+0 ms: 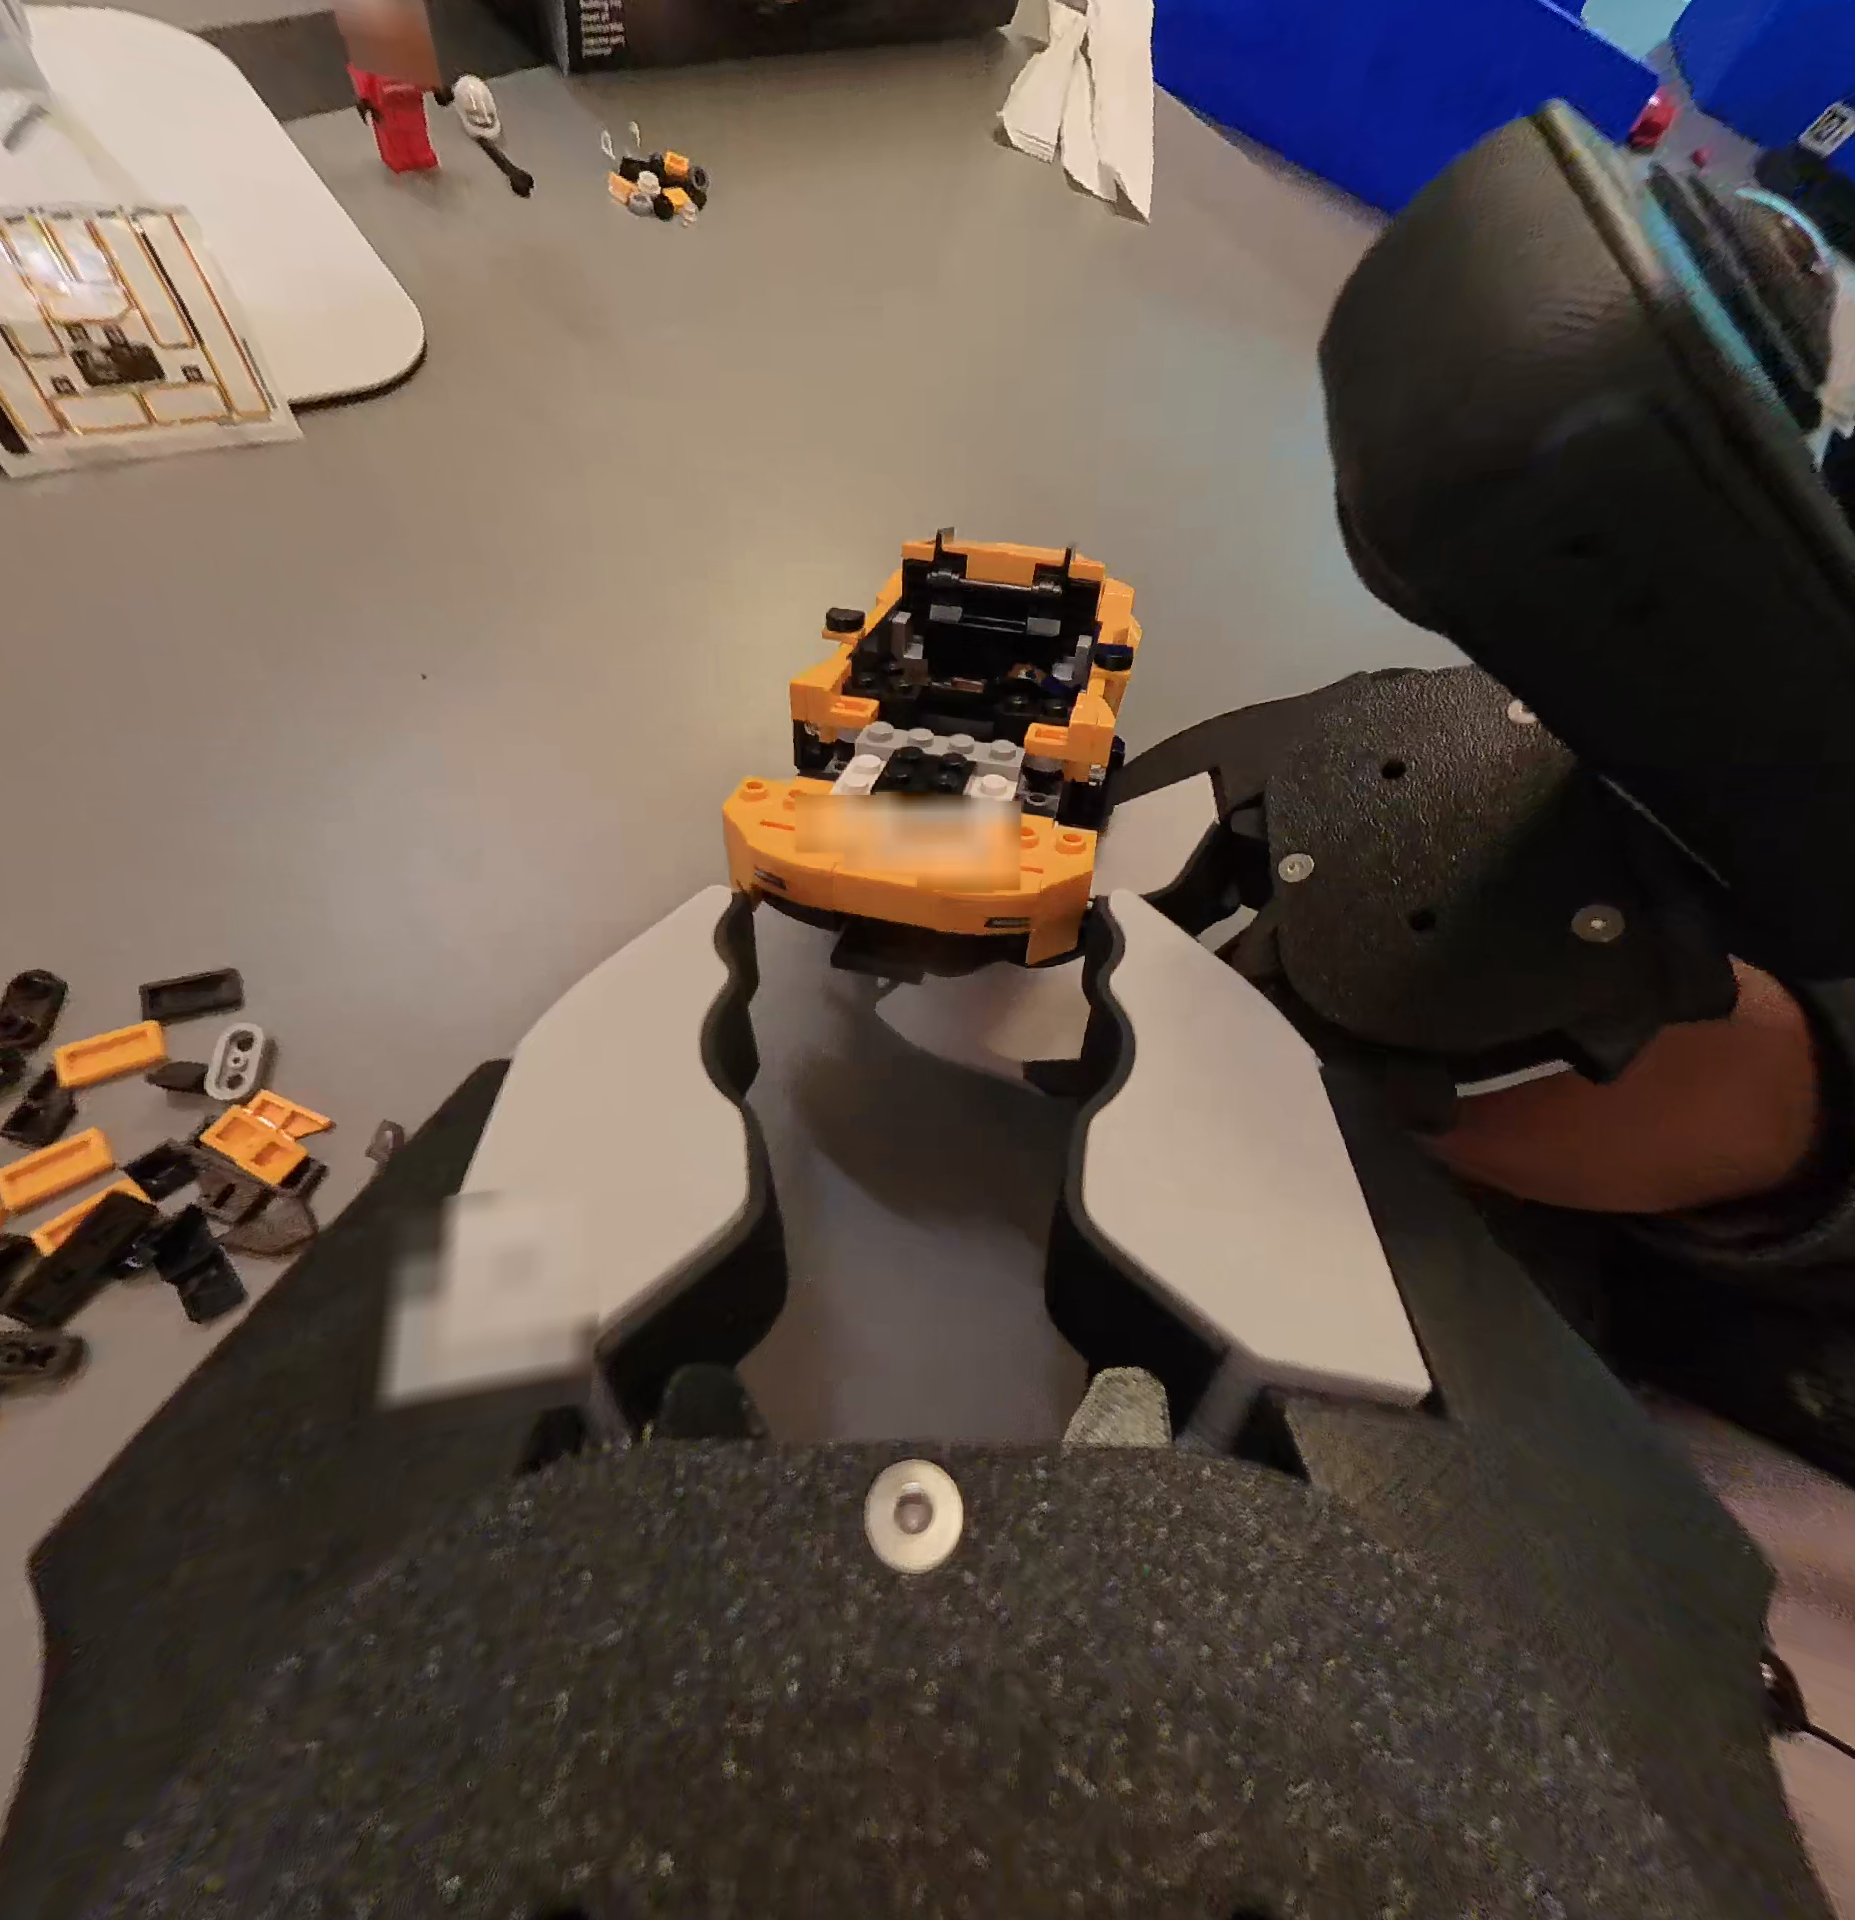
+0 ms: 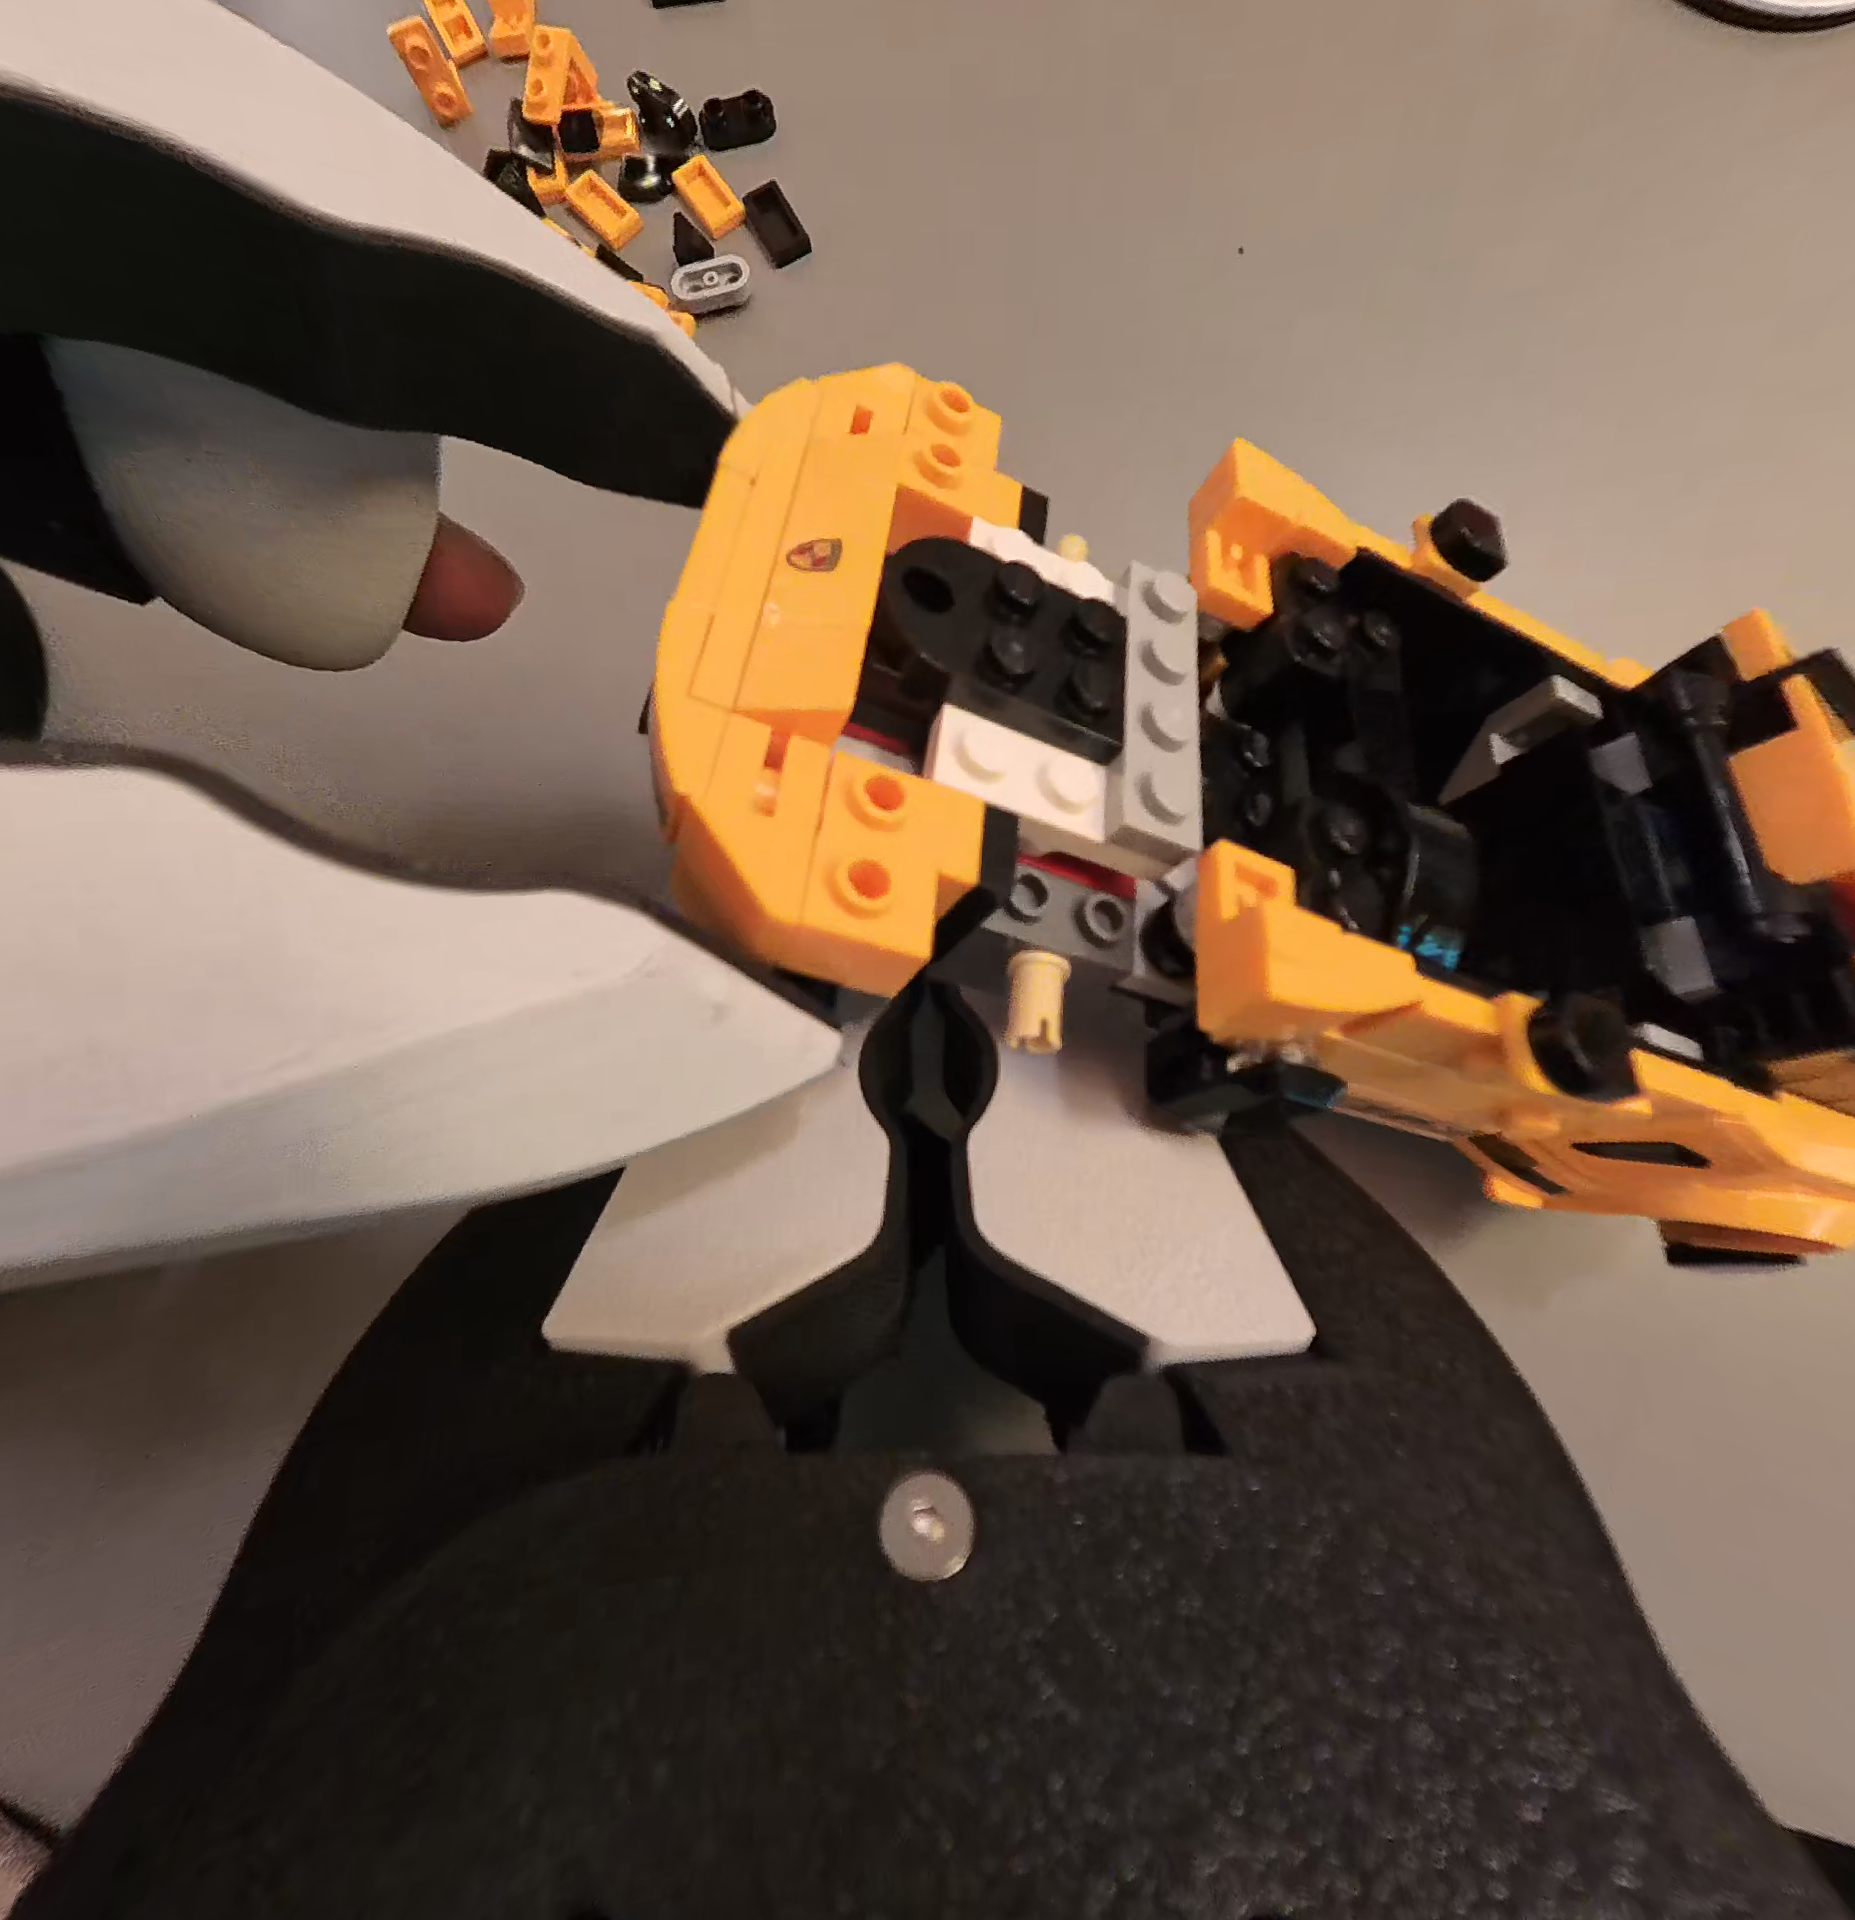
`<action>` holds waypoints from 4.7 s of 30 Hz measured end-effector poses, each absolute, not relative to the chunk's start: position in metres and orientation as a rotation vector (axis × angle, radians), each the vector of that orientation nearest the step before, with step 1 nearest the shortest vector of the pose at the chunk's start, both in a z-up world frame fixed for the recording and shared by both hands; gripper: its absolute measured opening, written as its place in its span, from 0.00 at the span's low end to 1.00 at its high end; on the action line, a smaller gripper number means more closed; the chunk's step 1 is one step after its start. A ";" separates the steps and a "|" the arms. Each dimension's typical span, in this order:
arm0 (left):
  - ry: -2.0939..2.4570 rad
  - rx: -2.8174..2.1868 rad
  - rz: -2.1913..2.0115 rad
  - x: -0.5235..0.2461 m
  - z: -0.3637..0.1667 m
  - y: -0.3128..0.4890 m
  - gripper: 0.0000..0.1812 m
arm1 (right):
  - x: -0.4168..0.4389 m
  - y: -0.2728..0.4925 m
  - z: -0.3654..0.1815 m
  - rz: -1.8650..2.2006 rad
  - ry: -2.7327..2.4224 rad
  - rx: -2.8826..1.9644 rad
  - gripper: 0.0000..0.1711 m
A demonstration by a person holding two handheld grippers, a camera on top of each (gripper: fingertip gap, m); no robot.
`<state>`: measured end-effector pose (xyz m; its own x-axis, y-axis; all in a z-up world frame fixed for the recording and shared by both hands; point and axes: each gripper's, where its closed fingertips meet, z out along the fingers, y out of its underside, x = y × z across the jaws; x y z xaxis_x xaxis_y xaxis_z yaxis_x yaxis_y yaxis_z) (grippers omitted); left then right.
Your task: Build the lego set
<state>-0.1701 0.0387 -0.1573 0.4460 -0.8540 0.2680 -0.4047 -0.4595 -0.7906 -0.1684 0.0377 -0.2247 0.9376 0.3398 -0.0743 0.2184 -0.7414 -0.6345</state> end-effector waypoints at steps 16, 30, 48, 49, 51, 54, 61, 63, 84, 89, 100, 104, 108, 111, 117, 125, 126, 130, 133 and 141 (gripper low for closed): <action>1.171 -1.870 -0.686 -0.169 -0.151 0.037 0.33 | -0.166 0.033 -0.225 0.289 -0.388 -2.435 0.00; 1.150 -2.061 -0.958 -0.191 -0.175 0.050 0.33 | -0.167 0.007 -0.200 0.455 -0.540 -2.284 0.00; 1.655 -1.887 -0.757 -0.218 -0.224 0.045 0.33 | -0.098 0.045 -0.209 0.332 -1.169 -2.072 0.50; 1.651 -1.884 -0.764 -0.218 -0.224 0.045 0.33 | -0.101 0.046 -0.211 0.355 -1.173 -2.074 0.50; 1.629 -1.879 -0.789 -0.218 -0.221 0.045 0.33 | -0.104 0.044 -0.215 0.389 -1.174 -2.073 0.48; 1.589 -1.878 -0.831 -0.218 -0.216 0.046 0.32 | -0.103 0.042 -0.215 0.373 -1.172 -2.071 0.47; 1.549 -1.865 -0.808 -0.217 -0.215 0.051 0.29 | -0.102 0.045 -0.215 0.364 -1.123 -2.063 0.47; 1.526 -1.865 -0.804 -0.217 -0.214 0.054 0.29 | -0.103 0.048 -0.215 0.358 -1.102 -2.051 0.47; 1.358 -1.694 -0.866 -0.216 -0.174 0.063 0.17 | -0.101 0.056 -0.162 0.476 -0.921 -1.792 0.41; 1.089 -1.472 -0.795 -0.226 -0.107 0.101 0.02 | -0.081 0.083 -0.112 0.418 -0.775 -1.673 0.40; 0.799 -1.335 -0.635 -0.211 -0.001 0.195 0.00 | -0.011 0.276 0.044 -0.149 -0.630 -1.429 0.14; 0.729 -1.323 -0.655 -0.211 0.017 0.219 0.00 | 0.009 0.333 0.057 -0.283 -0.566 -1.416 0.39; 0.688 -1.340 -0.674 -0.219 0.011 0.236 0.00 | 0.001 0.360 0.045 -0.300 -0.621 -1.408 0.44; 0.700 -1.388 -0.672 -0.222 -0.009 0.245 0.00 | -0.003 0.370 0.036 -0.295 -0.626 -1.387 0.41; 0.735 -1.449 -0.683 -0.219 -0.037 0.252 0.00 | -0.003 0.369 0.035 -0.245 -0.592 -1.345 0.38; 0.776 -1.465 -0.695 -0.208 -0.047 0.246 0.00 | -0.001 0.372 0.030 -0.243 -0.564 -1.362 0.25; 0.781 -1.464 -0.698 -0.207 -0.047 0.245 0.00 | -0.002 0.372 0.030 -0.240 -0.559 -1.365 0.23; 0.787 -1.467 -0.703 -0.205 -0.049 0.244 0.00 | 0.002 0.370 0.030 -0.241 -0.542 -1.370 0.10; 0.792 -1.475 -0.709 -0.204 -0.052 0.243 0.00 | 0.002 0.369 0.027 -0.225 -0.544 -1.398 0.01; 0.793 -1.487 -0.715 -0.204 -0.056 0.244 0.00 | 0.011 0.369 0.045 -0.295 -0.515 -1.373 0.37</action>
<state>-0.2038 0.2439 -0.0563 0.5723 -0.8198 -0.0200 -0.0647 -0.0208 -0.9977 0.0107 0.3693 0.0454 0.8542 0.0961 0.5110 0.4891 0.1846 -0.8524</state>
